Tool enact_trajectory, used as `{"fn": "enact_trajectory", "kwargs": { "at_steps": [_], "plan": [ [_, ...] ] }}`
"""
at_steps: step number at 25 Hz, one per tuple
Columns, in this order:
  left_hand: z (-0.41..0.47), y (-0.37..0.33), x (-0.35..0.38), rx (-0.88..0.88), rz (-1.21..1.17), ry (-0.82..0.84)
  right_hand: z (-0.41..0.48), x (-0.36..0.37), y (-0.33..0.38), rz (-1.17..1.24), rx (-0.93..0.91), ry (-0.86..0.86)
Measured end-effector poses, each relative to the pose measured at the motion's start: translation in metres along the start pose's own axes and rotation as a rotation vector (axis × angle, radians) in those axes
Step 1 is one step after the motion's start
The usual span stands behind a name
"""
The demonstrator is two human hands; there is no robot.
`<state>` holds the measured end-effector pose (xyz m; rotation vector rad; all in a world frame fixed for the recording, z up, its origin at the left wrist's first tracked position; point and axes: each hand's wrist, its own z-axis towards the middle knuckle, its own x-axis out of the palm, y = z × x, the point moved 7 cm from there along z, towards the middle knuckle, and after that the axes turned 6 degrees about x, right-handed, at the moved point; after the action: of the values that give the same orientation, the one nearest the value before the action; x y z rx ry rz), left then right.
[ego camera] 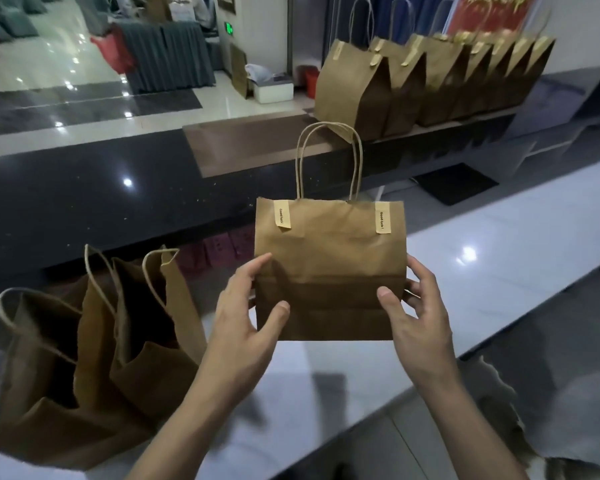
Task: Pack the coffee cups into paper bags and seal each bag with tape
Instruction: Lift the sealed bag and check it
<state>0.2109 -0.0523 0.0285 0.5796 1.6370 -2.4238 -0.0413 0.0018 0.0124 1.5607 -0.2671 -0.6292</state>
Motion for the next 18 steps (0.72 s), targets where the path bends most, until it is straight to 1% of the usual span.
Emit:
{"fn": "enact_trajectory", "kwargs": {
  "at_steps": [6,11,18],
  "plan": [
    [0.055,-0.019,0.01,0.049,0.031,-0.064,0.052,-0.003,0.023,0.069,-0.062,0.024],
    [0.106,-0.033,0.021,0.059,0.054,-0.118,0.113,-0.004,0.052,0.133,-0.158,0.077],
    [0.183,-0.05,0.031,0.109,0.158,-0.222,0.192,0.003,0.079,0.203,-0.255,0.179]
  ]
}}
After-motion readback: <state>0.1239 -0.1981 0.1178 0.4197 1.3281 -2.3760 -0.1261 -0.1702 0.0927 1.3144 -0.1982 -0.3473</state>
